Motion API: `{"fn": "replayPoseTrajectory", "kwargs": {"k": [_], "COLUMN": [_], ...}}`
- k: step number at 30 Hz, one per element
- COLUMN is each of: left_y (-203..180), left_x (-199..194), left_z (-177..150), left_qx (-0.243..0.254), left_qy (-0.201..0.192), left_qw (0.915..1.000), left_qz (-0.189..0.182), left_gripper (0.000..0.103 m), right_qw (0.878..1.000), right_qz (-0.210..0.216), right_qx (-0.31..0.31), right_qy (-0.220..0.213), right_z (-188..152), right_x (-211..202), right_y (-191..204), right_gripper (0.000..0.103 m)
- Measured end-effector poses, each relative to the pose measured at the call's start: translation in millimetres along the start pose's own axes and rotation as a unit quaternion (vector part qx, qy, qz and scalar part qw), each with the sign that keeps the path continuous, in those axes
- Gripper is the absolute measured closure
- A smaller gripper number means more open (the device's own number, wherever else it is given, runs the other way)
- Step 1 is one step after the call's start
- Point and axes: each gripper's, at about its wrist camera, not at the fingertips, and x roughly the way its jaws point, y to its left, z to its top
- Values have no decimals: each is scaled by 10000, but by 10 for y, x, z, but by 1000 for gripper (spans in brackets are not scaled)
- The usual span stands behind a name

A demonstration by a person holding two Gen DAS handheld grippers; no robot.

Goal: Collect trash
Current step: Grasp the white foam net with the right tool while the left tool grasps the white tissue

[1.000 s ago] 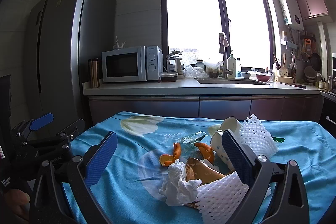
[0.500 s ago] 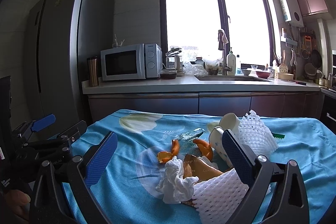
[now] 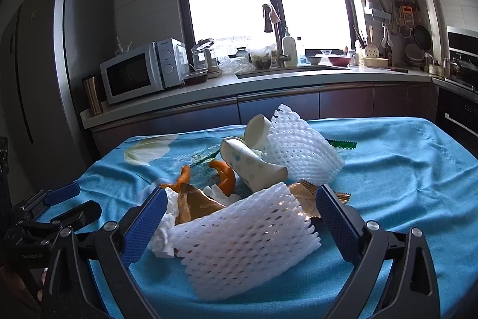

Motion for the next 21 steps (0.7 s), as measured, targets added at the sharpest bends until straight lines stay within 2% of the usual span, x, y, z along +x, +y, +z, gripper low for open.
{"fn": "replayPoseTrajectory", "kwargs": {"k": [3,8,10,11,12,13,15,17,18,20,21], "left_y": [-136,-306,-310,-302,-293,-278,-245,-225,-213,-171,-167], "left_x": [154,421,513,548,592,640,718,752,755,727,714], "left_z": [-17,-8,0,6,5,4,-6,-17,-22,-25,-29], "left_qx": [151,253,217,174,109,30,-121,-216,-268,-328,-316], "left_qy": [177,512,694,797,899,994,1153,1240,1249,1259,1240], "left_qw": [9990,9956,9938,9926,9911,9894,9859,9834,9825,9813,9818], "left_qz": [-379,-741,-840,-897,-975,-1062,-1206,-1309,-1356,-1417,-1400], "left_gripper": [6,7,20,22,30,40,54,72,84,87,89], "right_qw": [9993,9967,9952,9943,9932,9923,9911,9892,9882,9872,9867], "right_qz": [143,461,607,686,765,829,911,1055,1121,1215,1260], "right_qx": [166,280,341,366,392,410,402,406,393,341,308], "right_qy": [288,603,694,735,780,827,882,938,964,976,981], "right_z": [1,-66,-96,-110,-123,-138,-165,-189,-200,-217,-217], "right_x": [108,251,280,288,298,293,285,270,260,226,210], "right_y": [-139,-255,-281,-292,-299,-312,-316,-319,-310,-274,-252], "right_gripper": [8,9,11,17,20,26,39,56,59,72,74]}}
